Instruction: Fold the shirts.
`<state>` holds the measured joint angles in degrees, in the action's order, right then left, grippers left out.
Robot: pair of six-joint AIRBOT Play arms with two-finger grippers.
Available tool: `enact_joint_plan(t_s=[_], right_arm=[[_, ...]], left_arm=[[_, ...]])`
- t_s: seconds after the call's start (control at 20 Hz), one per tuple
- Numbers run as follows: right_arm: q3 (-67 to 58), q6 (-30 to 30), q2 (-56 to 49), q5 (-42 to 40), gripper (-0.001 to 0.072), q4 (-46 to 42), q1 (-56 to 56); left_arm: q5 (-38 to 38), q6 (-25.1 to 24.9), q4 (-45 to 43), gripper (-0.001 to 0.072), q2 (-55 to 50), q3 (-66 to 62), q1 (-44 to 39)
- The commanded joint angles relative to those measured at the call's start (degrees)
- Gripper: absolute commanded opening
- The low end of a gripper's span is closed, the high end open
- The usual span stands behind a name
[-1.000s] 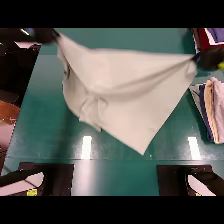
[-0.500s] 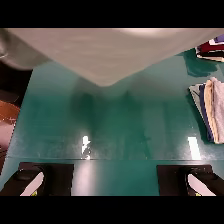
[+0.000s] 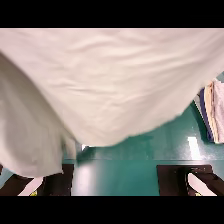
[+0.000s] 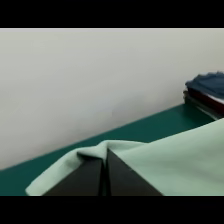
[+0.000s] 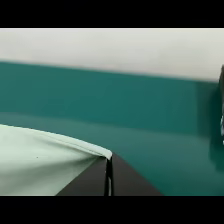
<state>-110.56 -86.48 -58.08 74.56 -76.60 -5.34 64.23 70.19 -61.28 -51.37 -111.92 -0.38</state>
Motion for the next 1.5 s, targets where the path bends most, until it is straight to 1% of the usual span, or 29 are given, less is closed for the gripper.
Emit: enact_joint_plan(t_s=[0.0, 0.1, 0.25, 0.4, 0.5, 0.65, 0.7, 0.75, 0.8, 0.85, 0.9, 0.95, 1.0, 1.1, 1.15, 1.3, 1.45], right_arm=[[5.29, 0.04, -7.61, 6.03, 0.0011, 0.00, -1.36], [9.01, 0.57, -14.08, 7.67, 0.0011, 0.04, -2.27], [12.85, 1.60, -23.67, 5.57, 0.0011, 0.07, -2.64], [13.09, 1.62, -31.43, -1.64, 0.0011, 0.11, -2.64], [13.09, 1.55, -34.38, -6.56, 0.0011, 0.13, -2.64], [13.09, 1.44, -36.17, -12.15, 0.0012, 0.55, -2.64], [13.09, 1.44, -36.17, -13.92, 0.0011, 0.52, -2.64], [13.07, 1.44, -36.11, -15.41, 0.0012, 0.57, -2.64], [13.07, 1.44, -36.11, -15.67, 0.0021, 0.57, -2.64], [13.07, 1.44, -36.11, -15.39, 0.0195, 0.55, -2.62], [13.07, 1.46, -36.11, -14.78, 0.0423, 0.52, -2.62], [13.07, 1.46, -35.78, -13.33, 0.0491, 0.48, -2.62], [13.07, 1.46, -35.23, -11.23, 0.0487, 0.31, -2.62], [13.14, 2.01, -33.51, -5.31, 0.0432, 0.15, -2.51], [13.60, 2.47, -32.30, -2.45, 0.0432, 0.02, -2.51], [21.42, 2.82, -25.53, -0.79, 0.0433, 0.07, -2.54], [33.86, 2.75, -16.63, -1.25, 0.0432, 0.17, -2.54]], left_arm=[[11.98, 0.52, -0.74, 0.0028, -12.50, -0.15, 0.07], [17.44, 1.88, -0.74, 0.0028, -21.44, 0.33, 0.07], [16.28, 1.92, -0.81, 0.0028, -32.28, 6.62, 0.07], [8.59, 1.79, -2.45, 0.0028, -39.95, 12.76, 0.07], [4.57, 1.79, -2.60, 0.0028, -43.32, 13.42, 0.07], [-2.67, 1.81, -2.62, 0.0029, -44.04, 13.40, 0.07], [-3.85, 1.81, -2.62, 0.0029, -44.02, 13.40, 0.09], [-3.87, 1.86, -2.64, 0.0045, -44.02, 13.40, 0.07], [-3.28, 1.99, -2.64, 0.0316, -44.02, 13.40, 0.09], [-2.36, 2.64, -2.73, 0.0632, -44.02, 13.40, 0.09], [-1.03, 3.89, -3.74, 0.0652, -43.85, 13.27, 0.09], [1.44, 5.35, -5.64, 0.0652, -43.76, 12.46, 0.09], [4.31, 6.47, -7.63, 0.0652, -43.71, 11.28, 0.09], [10.45, 7.50, -11.69, 0.0652, -42.88, 9.35, 0.09], [11.96, 8.07, -12.63, 0.0652, -41.79, 9.55, 0.07], [16.33, 9.07, -12.26, 0.0652, -36.87, 12.90, 0.07], [16.72, 9.09, -11.63, 0.0652, -30.01, 22.84, -0.66]])
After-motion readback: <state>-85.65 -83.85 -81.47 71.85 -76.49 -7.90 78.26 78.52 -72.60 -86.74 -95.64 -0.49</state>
